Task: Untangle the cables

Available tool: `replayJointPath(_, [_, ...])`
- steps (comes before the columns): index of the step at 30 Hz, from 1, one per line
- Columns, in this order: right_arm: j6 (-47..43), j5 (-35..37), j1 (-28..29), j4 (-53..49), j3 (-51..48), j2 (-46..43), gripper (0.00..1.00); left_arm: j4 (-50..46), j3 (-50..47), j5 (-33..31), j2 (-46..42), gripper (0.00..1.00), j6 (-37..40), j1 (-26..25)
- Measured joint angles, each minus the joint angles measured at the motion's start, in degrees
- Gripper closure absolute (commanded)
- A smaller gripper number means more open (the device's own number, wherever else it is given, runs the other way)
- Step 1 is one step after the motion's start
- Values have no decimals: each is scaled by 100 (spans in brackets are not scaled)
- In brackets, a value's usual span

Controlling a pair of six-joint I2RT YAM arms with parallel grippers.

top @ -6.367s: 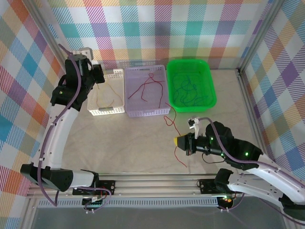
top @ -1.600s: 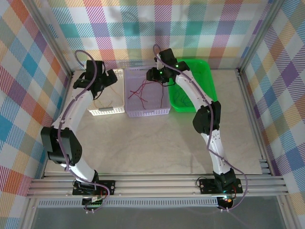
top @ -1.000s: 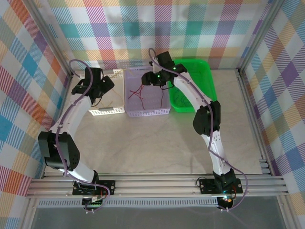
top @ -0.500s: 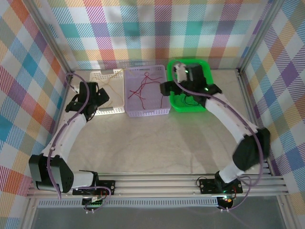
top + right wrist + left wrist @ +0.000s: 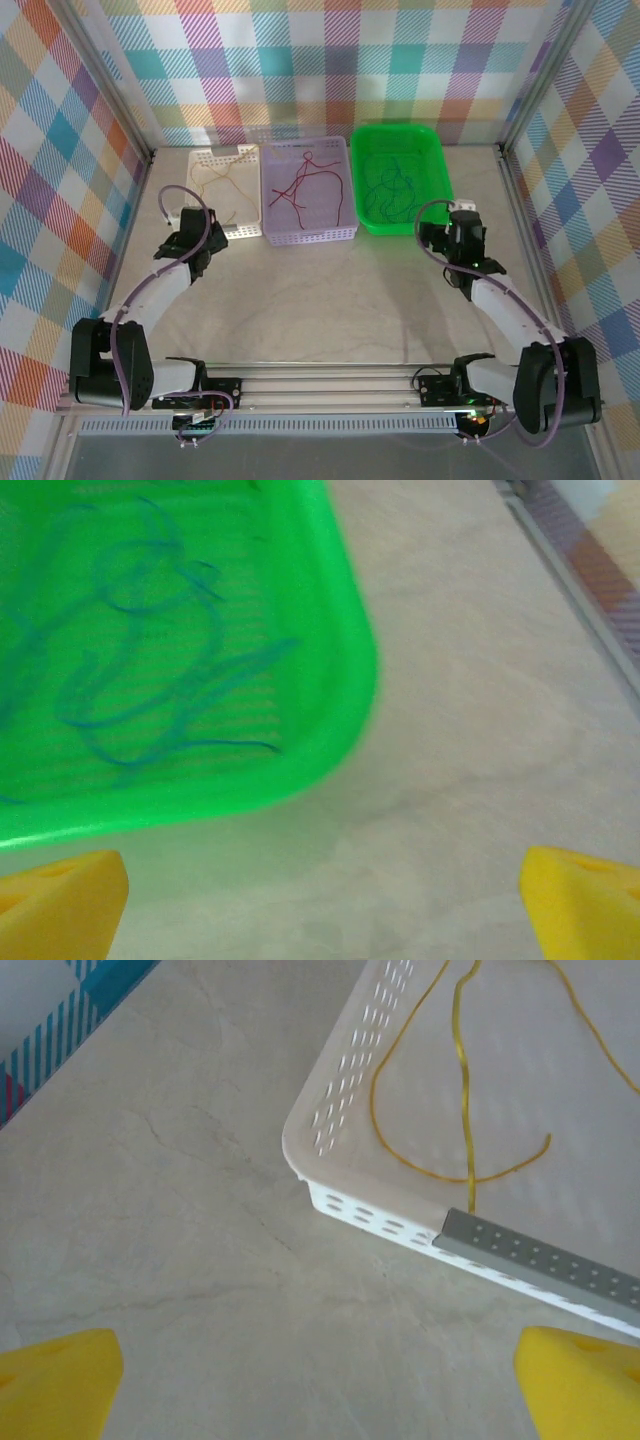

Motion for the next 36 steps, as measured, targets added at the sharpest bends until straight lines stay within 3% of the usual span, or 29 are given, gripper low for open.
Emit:
replayJointPath(4, [-83, -2, -120, 1069, -289, 828, 0, 758, -315, -114, 155, 0, 258, 2])
replayJointPath(14, [-417, -957, -518, 3698, -1043, 2004, 0, 3025, -1316, 15, 909, 0, 688, 262])
replayJointPath(18, [-417, -1158, -627, 3963, -1130, 2122, 0, 3661, -1366, 326, 1215, 0, 942, 367])
replayJointPath(23, [-417, -1272, -627, 4225, -1128, 2122, 0, 5040, -1823, 763, 1561, 0, 1491, 37])
replayJointPath(36, [-417, -1318, -627, 4323, -1128, 2122, 0, 5772, -2000, 876, 1661, 0, 1696, -13])
